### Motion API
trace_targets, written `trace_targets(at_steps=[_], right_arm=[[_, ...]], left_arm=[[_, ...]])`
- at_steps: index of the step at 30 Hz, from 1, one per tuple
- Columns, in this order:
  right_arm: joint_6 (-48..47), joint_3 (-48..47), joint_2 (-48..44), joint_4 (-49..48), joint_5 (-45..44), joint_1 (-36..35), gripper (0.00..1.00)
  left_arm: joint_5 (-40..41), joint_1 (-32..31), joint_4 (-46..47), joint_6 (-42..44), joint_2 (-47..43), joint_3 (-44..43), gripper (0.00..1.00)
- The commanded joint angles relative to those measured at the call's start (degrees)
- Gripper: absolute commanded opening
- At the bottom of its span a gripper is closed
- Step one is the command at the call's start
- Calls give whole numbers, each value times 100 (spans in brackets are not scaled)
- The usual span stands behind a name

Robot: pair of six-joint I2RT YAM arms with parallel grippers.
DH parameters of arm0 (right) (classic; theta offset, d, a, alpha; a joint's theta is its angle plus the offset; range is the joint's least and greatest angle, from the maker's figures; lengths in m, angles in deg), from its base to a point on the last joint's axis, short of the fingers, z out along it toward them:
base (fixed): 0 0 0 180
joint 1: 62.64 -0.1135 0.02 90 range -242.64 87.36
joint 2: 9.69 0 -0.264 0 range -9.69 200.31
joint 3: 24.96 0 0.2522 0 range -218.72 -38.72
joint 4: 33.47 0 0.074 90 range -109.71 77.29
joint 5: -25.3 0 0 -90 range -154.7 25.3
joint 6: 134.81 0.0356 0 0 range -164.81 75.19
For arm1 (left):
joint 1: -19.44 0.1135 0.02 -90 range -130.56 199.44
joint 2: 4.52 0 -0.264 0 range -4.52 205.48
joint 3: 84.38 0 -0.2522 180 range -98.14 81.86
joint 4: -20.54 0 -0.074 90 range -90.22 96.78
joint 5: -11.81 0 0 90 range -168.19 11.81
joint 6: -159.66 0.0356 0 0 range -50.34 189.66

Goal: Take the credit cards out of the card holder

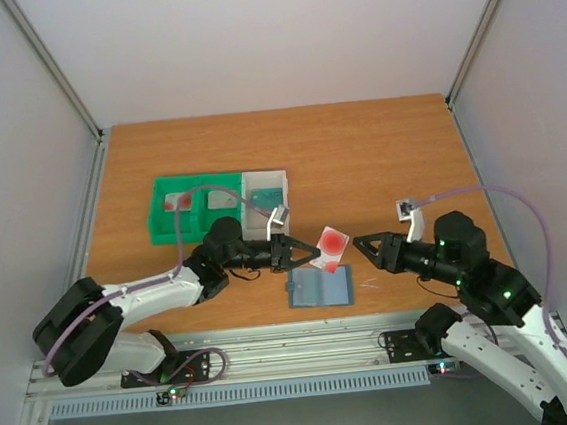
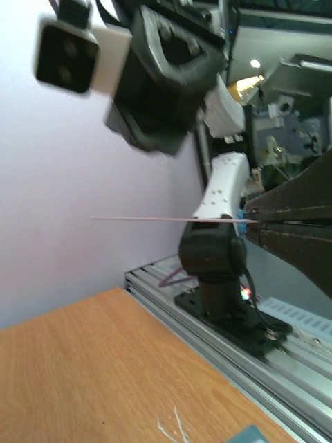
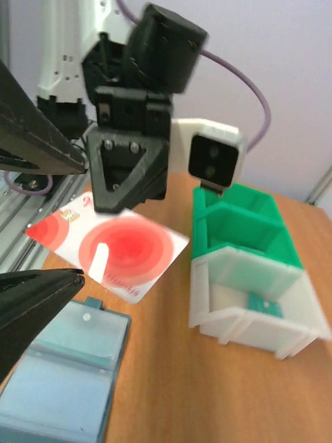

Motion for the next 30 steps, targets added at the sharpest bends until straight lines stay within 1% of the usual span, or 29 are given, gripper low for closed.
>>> trace_targets(at_steps=[1,4,6,8,11,14,20,23,27,30], right_arm=[[-1339,-826,253,1286,339,-29,41],[-1821,-1224,644,1789,753,-36,43],[-2086,-1360,827,1907,1011,-36,44],[-2193,-1389,900,1855,1275,-32,45],[-2222,-1320,1059,1562,1971,-36,49],[-2057,-1145,1258,1099,2490,-36,51],[-1951,-885,1719,386,3230,-32,52],[-1692,-731,1934,15,3594,-36,52],[-1602,-538,2143,-317,3708,-36,52],[-1330,-272,2283,-830,3917,-36,50]], left_arm=[[-491,-24,-1998,1321,-579,-351,0],[-598,-27,-3389,2130,-1053,-560,0],[-621,-29,-4169,2520,-1446,-706,1],[-638,-28,-5076,2919,-1695,-884,0],[-753,-24,-5758,3346,-1917,-1042,1],[-910,-29,-5925,3489,-2056,-1070,0],[-1208,-39,-5899,3552,-2200,-1088,0],[-1402,-40,-5865,3585,-2177,-1069,0],[-1486,-38,-5733,3541,-2230,-1000,0],[-1566,-31,-5654,3531,-2227,-1006,0]])
